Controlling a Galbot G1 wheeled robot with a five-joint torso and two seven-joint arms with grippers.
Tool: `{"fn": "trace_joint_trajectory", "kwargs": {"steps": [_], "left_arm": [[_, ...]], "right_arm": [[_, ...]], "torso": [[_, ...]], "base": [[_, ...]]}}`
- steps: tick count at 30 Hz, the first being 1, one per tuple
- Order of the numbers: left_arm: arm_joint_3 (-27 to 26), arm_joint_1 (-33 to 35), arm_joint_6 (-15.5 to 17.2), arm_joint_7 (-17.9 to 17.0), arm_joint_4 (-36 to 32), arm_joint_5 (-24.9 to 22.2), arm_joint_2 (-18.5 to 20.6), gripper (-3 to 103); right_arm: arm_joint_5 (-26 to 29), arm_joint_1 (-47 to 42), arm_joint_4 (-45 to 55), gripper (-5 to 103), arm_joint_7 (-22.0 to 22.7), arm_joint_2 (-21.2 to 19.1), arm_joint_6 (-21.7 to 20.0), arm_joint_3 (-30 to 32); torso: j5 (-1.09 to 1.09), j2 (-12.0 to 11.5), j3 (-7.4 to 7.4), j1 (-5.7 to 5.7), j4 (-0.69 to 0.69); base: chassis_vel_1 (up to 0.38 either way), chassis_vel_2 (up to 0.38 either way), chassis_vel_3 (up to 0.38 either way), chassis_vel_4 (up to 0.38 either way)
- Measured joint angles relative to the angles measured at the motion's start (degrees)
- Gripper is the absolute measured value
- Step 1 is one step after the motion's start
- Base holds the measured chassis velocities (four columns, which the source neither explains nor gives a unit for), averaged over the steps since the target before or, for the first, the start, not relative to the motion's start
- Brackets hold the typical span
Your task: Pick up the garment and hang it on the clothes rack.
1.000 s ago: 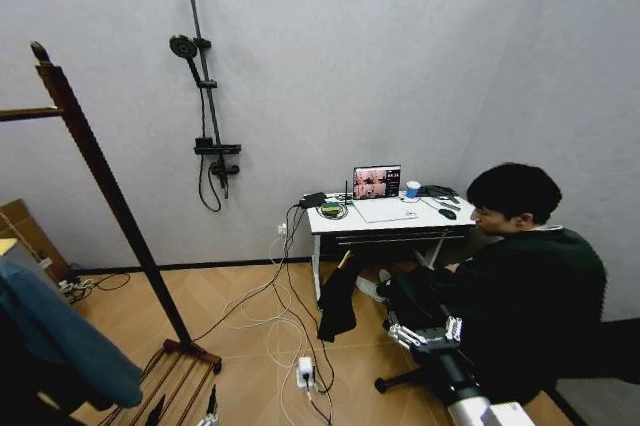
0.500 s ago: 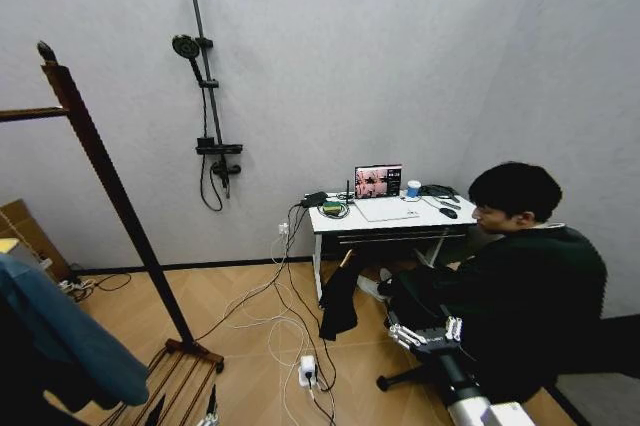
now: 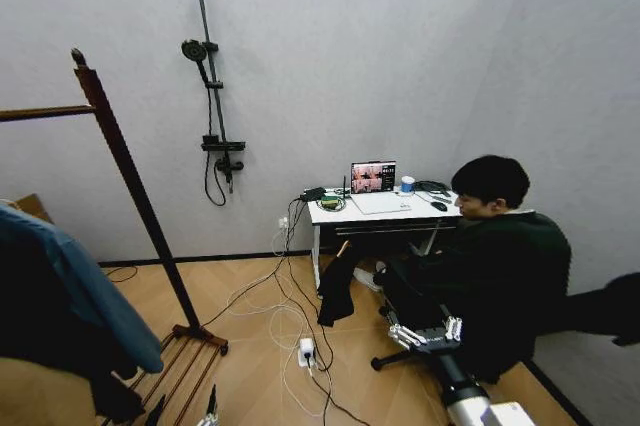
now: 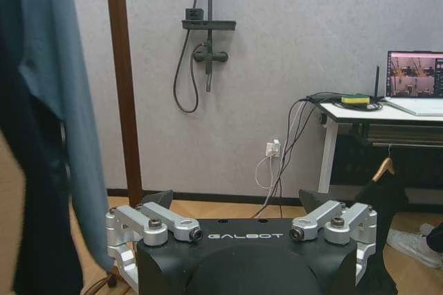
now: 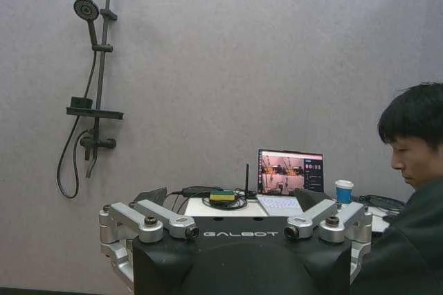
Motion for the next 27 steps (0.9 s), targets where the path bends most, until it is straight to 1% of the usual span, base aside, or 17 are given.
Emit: {"fn": "trace_joint_trajectory", "kwargs": {"steps": [2, 6, 7, 8, 9, 11, 13, 15, 17, 18, 19, 20, 22, 23, 24, 26, 27], "left_arm": [[-0.01, 0.00, 0.00, 0.00, 0.00, 0.00, 0.00, 100], [0.00, 0.00, 0.00, 0.01, 0.00, 0.00, 0.00, 100], [-0.01, 0.00, 0.00, -0.02, 0.01, 0.00, 0.00, 100], [-0.01, 0.00, 0.00, -0.02, 0.01, 0.00, 0.00, 100], [-0.01, 0.00, -0.01, -0.01, 0.00, 0.00, 0.00, 100], [0.01, 0.00, 0.00, 0.02, 0.00, 0.00, 0.00, 100], [-0.05, 0.00, 0.00, -0.03, 0.01, 0.00, 0.00, 100], [0.00, 0.00, -0.01, 0.00, 0.00, 0.00, 0.00, 100], [-0.06, 0.00, 0.00, -0.07, 0.01, 0.00, 0.01, 100], [-0.06, 0.00, 0.00, -0.07, 0.01, 0.00, 0.01, 100], [0.01, 0.00, 0.00, 0.01, 0.01, 0.00, 0.00, 100], [-0.01, 0.00, -0.01, -0.01, 0.00, 0.00, 0.00, 100], [0.02, 0.00, 0.00, 0.01, 0.00, 0.00, 0.00, 100], [-0.05, 0.00, 0.00, -0.06, 0.01, 0.00, 0.01, 100], [-0.05, 0.00, 0.00, -0.06, 0.01, 0.00, 0.01, 100], [-0.01, 0.00, 0.00, -0.01, 0.00, 0.00, 0.00, 100], [-0.01, 0.00, 0.00, -0.01, 0.00, 0.00, 0.00, 100]], "right_arm": [[0.00, 0.00, 0.00, 100, 0.00, 0.00, 0.00, -0.01], [0.00, 0.00, 0.00, 100, 0.00, 0.00, 0.00, 0.00], [0.00, 0.01, 0.00, 100, -0.01, 0.00, 0.01, -0.01], [0.00, 0.01, 0.00, 100, -0.01, 0.00, 0.01, -0.01], [0.00, -0.01, 0.00, 100, 0.00, 0.00, 0.00, 0.00], [0.00, 0.00, 0.00, 100, 0.00, 0.00, 0.01, 0.01], [0.00, 0.00, 0.00, 100, -0.01, 0.00, 0.01, -0.02], [0.00, -0.01, 0.01, 100, 0.00, -0.01, 0.01, -0.01], [0.00, 0.00, 0.01, 100, -0.01, 0.00, 0.01, -0.02], [0.00, 0.00, 0.01, 100, -0.01, 0.00, 0.01, -0.02], [0.00, -0.01, 0.02, 100, 0.00, 0.00, 0.02, -0.01], [0.00, -0.01, 0.01, 100, -0.01, 0.00, 0.01, -0.01], [0.01, 0.00, 0.00, 100, 0.00, -0.01, 0.01, 0.00], [0.00, 0.00, 0.01, 100, -0.01, 0.00, 0.01, -0.02], [0.00, 0.00, 0.01, 100, -0.01, 0.00, 0.01, -0.02], [0.00, 0.00, 0.01, 100, 0.00, 0.00, 0.01, -0.01], [0.00, 0.00, 0.01, 100, 0.00, 0.00, 0.01, -0.01]], "torso": [[-0.05, 0.00, 0.00, 0.01, 0.03], [0.00, -0.01, 0.01, 0.01, 0.00], [-0.11, 0.00, -0.01, 0.00, 0.02], [-0.11, 0.00, -0.01, 0.00, 0.02], [0.03, 0.01, -0.01, -0.02, 0.00], [0.01, -0.01, 0.01, 0.00, 0.00], [-0.09, 0.00, 0.00, 0.00, 0.02], [0.05, 0.02, -0.01, -0.02, 0.01], [-0.11, -0.01, -0.01, 0.01, 0.02], [-0.11, -0.01, -0.01, 0.01, 0.02], [-0.09, 0.01, -0.02, -0.02, 0.00], [0.05, 0.01, -0.01, -0.02, 0.00], [0.00, -0.02, 0.01, 0.02, 0.01], [-0.12, -0.02, 0.00, 0.03, 0.02], [-0.12, -0.02, 0.00, 0.03, 0.02], [0.05, 0.00, -0.01, -0.01, 0.00], [0.05, 0.00, -0.01, -0.01, 0.00]], "base": [[0.298, -0.290, -0.258, 0.315], [0.314, -0.331, -0.351, 0.331], [0.353, -0.374, -0.332, 0.359], [0.353, -0.374, -0.332, 0.359], [0.361, -0.361, -0.370, 0.355], [0.361, -0.406, -0.399, 0.355], [0.361, -0.406, -0.330, 0.377], [0.373, -0.361, -0.352, 0.348], [0.336, -0.384, -0.331, 0.368], [0.305, -0.412, -0.331, 0.364], [0.305, -0.345, -0.324, 0.364], [0.362, -0.345, -0.398, 0.320], [0.365, -0.316, -0.398, 0.369], [0.337, -0.352, -0.340, 0.369], [0.337, -0.352, -0.340, 0.369], [0.353, -0.338, -0.329, 0.328], [0.369, -0.323, -0.329, 0.332]]}}
